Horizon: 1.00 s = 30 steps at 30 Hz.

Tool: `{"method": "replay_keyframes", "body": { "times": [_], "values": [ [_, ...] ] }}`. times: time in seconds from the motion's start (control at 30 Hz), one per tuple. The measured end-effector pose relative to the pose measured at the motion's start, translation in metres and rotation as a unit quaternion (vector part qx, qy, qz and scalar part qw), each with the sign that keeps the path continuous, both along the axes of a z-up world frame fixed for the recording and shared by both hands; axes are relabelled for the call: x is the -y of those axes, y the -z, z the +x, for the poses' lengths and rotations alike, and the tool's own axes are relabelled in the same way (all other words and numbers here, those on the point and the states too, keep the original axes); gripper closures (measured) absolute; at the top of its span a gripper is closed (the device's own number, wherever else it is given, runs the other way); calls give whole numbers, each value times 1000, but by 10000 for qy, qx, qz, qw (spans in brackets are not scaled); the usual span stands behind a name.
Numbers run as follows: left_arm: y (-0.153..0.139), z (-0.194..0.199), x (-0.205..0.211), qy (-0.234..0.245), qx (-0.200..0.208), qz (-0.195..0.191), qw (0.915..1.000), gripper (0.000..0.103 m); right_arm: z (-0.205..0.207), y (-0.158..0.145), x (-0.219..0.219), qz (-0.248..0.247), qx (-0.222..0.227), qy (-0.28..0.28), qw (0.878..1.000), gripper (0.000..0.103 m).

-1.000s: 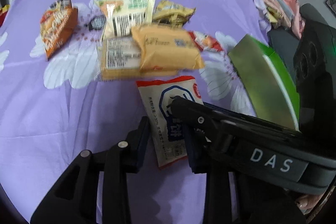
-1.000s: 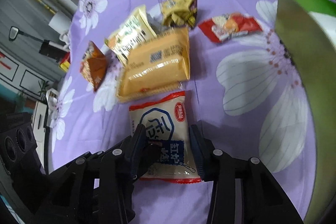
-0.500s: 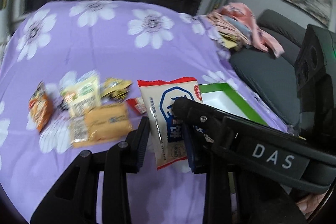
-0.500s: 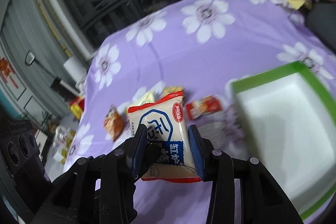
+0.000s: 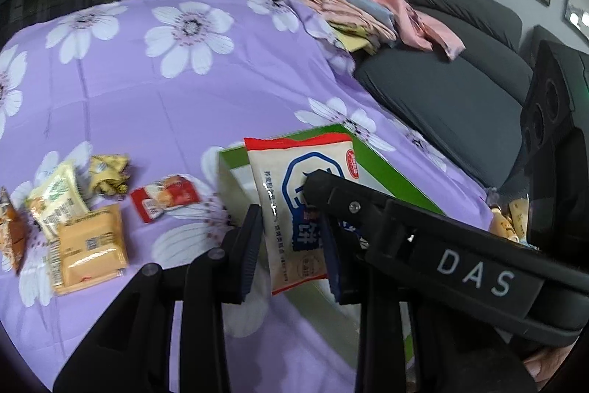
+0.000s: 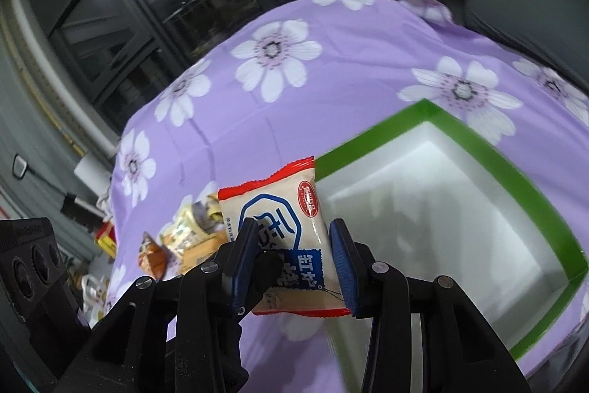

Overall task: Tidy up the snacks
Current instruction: 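Carry the white-blue biscuit packet with the right gripper over the white box, then lower the biscuit packet into the box and open the right gripper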

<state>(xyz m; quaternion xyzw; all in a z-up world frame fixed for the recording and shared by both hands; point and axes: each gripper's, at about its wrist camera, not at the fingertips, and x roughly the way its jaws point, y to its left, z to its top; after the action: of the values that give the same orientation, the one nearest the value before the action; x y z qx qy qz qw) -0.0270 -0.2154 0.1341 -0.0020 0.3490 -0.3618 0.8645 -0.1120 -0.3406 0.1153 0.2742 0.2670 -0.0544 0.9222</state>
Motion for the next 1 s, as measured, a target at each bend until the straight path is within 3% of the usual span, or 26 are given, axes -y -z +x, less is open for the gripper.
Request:
{"method": "replay_keyframes", "body": {
  "times": [0.43, 0.87, 1.0],
  "values": [
    [29, 6, 64, 432, -619, 815, 9938, 74, -1, 40, 62, 721, -687, 447, 9940, 59],
    [50, 12, 75, 366, -1016, 1269, 9860, 74, 9, 70, 77, 1101, -1135, 369, 9867, 59],
    [50, 9, 74, 344, -919, 1409, 9851, 73, 16, 74, 73, 1070, -1235, 313, 9861, 59]
  ]
}}
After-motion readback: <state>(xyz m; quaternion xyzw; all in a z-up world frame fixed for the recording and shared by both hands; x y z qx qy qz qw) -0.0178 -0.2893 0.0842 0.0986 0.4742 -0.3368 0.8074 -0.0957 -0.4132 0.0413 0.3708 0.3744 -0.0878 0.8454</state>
